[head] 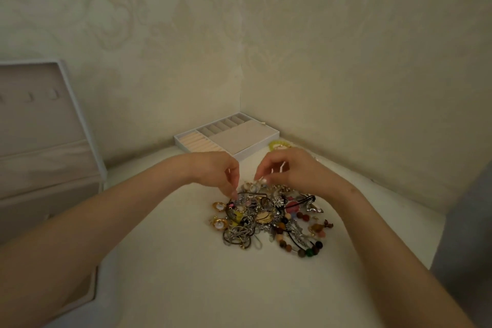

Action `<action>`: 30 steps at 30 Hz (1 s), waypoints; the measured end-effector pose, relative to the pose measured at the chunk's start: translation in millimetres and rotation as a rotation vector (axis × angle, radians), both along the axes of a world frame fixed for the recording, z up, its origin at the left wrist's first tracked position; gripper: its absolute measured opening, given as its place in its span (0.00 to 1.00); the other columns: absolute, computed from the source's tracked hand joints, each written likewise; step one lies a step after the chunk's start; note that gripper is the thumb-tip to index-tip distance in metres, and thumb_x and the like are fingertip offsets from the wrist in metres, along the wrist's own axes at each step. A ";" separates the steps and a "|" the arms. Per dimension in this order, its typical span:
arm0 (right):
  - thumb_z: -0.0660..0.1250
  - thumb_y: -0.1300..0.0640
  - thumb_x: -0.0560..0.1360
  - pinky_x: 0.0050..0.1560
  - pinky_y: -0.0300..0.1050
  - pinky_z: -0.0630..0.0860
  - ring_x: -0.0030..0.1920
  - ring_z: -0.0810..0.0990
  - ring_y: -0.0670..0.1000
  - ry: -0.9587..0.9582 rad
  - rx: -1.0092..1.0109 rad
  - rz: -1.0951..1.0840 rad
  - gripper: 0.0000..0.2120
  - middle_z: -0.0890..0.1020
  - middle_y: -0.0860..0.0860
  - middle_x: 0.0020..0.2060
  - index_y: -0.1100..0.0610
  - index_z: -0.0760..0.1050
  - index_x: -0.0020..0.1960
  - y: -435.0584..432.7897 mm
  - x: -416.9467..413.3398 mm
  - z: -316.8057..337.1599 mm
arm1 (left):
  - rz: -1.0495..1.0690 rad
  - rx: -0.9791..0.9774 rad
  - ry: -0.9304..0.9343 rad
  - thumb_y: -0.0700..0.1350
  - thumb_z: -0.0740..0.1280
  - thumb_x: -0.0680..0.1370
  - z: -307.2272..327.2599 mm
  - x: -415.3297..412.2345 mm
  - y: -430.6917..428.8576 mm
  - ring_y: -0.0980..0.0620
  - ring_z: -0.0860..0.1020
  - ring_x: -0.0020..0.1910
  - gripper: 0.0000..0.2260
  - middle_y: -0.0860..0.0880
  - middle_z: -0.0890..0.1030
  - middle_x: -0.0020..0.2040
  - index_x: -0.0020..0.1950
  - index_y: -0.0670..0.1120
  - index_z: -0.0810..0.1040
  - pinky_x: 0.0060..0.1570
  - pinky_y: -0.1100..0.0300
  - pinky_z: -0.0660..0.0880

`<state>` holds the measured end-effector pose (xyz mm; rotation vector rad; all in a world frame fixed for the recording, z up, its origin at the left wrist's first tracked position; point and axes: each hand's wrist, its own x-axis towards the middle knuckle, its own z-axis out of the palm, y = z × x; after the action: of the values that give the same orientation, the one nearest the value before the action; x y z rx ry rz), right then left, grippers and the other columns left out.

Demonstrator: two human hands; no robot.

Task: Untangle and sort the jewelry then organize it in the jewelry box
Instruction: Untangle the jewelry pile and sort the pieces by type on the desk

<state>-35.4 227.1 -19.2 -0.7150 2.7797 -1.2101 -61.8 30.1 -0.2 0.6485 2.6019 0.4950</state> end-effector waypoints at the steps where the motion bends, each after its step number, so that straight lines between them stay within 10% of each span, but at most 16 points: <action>1: 0.73 0.63 0.70 0.39 0.31 0.70 0.36 0.75 0.39 -0.001 0.038 0.037 0.09 0.82 0.49 0.39 0.48 0.82 0.41 -4.2 2.3 -1.7 | 0.001 -0.026 -0.033 0.45 0.75 0.70 -0.9 2.3 -3.4 0.56 0.73 0.41 0.09 0.55 0.76 0.38 0.41 0.50 0.74 0.43 0.62 0.70; 9: 0.77 0.53 0.67 0.48 0.45 0.73 0.44 0.75 0.48 -0.065 0.219 0.130 0.11 0.78 0.46 0.41 0.43 0.81 0.47 -1.5 2.2 -9.6 | -0.051 -0.260 -0.038 0.49 0.74 0.71 -11.0 9.1 -12.9 0.55 0.72 0.44 0.13 0.57 0.72 0.41 0.49 0.51 0.72 0.44 0.62 0.69; 16: 0.72 0.65 0.70 0.41 0.41 0.72 0.39 0.77 0.49 0.008 0.144 -0.063 0.16 0.83 0.50 0.40 0.44 0.79 0.37 17.8 -5.1 -7.7 | -0.028 -0.219 -0.092 0.47 0.73 0.72 -11.6 6.7 -17.9 0.54 0.72 0.45 0.11 0.55 0.74 0.45 0.48 0.50 0.72 0.44 0.62 0.70; 30: 0.76 0.59 0.67 0.39 0.39 0.69 0.36 0.71 0.45 -0.159 0.267 0.039 0.11 0.73 0.47 0.35 0.46 0.79 0.42 19.5 -0.6 -8.4 | 0.059 -0.041 -0.149 0.44 0.71 0.74 -15.3 1.7 -19.5 0.60 0.76 0.35 0.08 0.53 0.75 0.41 0.44 0.50 0.72 0.31 0.72 0.69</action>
<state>-35.9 246.6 -27.6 -0.6175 2.7068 -0.8263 -60.1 10.6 -15.5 0.5034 2.4892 0.4875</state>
